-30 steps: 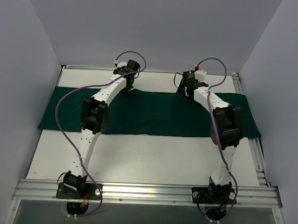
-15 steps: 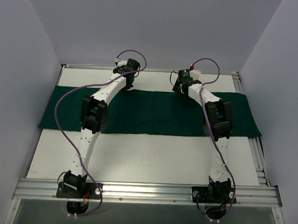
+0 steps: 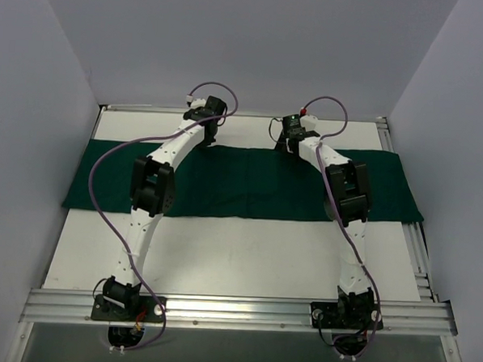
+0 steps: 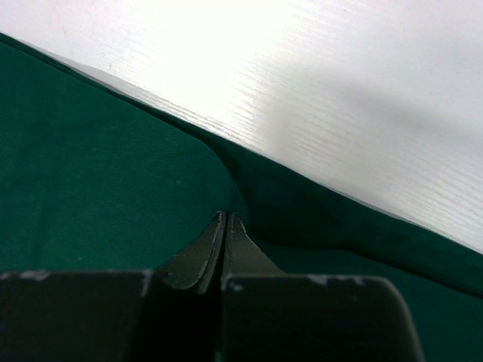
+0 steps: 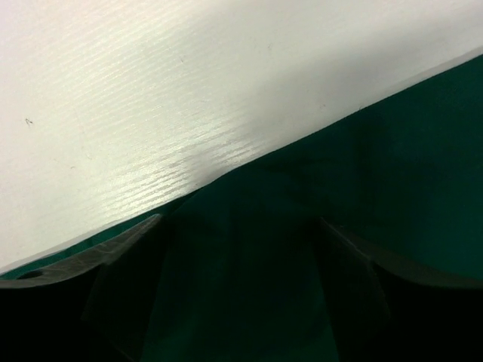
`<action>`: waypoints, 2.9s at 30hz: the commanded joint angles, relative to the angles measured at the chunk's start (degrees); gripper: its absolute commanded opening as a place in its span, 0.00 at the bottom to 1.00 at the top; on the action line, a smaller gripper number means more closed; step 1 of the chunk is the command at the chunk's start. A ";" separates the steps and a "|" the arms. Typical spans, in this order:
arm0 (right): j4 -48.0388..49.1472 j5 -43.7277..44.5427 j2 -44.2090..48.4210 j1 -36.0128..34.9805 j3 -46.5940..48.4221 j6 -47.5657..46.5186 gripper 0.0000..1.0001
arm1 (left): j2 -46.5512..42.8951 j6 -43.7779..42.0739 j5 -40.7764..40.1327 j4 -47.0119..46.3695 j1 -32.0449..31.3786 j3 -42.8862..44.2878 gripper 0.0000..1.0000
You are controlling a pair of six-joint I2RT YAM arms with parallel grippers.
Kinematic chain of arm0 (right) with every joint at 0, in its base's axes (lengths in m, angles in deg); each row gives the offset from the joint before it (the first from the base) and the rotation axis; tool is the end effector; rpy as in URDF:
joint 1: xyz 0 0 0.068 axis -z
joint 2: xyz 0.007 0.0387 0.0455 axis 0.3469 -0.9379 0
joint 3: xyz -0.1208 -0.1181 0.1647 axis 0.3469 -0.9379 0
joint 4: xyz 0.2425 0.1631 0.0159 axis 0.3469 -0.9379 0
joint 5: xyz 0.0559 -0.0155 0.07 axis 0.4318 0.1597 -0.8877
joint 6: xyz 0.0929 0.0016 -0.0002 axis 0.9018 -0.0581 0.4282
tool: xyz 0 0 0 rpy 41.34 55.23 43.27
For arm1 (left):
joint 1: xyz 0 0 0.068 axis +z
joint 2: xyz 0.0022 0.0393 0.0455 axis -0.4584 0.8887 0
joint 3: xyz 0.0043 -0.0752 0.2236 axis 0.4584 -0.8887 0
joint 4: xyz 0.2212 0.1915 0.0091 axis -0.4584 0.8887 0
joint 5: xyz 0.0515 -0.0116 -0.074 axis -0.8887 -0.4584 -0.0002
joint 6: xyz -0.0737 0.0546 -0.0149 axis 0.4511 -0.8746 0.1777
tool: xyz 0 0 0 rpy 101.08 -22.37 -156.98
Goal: Open and lay out the surgical kit
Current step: Open the surgical kit at the center of the board.
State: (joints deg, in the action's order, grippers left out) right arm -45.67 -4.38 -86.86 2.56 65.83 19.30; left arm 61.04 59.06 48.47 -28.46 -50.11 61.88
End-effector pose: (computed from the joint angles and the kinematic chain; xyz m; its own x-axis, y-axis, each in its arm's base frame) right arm 0.5465 0.1488 0.0920 -0.5451 0.3741 -0.7503 0.2684 0.9257 0.2666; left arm 0.5295 -0.1757 0.1350 -0.7052 -0.2520 -0.6627 -0.3975 0.9145 0.0752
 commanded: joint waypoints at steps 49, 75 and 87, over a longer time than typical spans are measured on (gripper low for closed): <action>-7.07 2.08 3.74 -1.16 2.62 0.96 0.04 | -4.02 -1.49 -2.90 -2.75 -0.20 -1.46 0.02; -9.97 5.07 12.79 -0.63 -0.36 -0.36 0.00 | -12.81 -1.58 -6.68 -3.19 0.59 -8.22 0.02; -9.62 4.10 16.22 -0.55 -3.08 -1.42 0.00 | -16.76 -1.67 -7.12 -4.07 0.42 -12.00 0.02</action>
State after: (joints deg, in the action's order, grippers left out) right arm -53.56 -3.84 -75.14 1.38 63.75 19.19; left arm 48.93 58.29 45.70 -31.59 -50.53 50.32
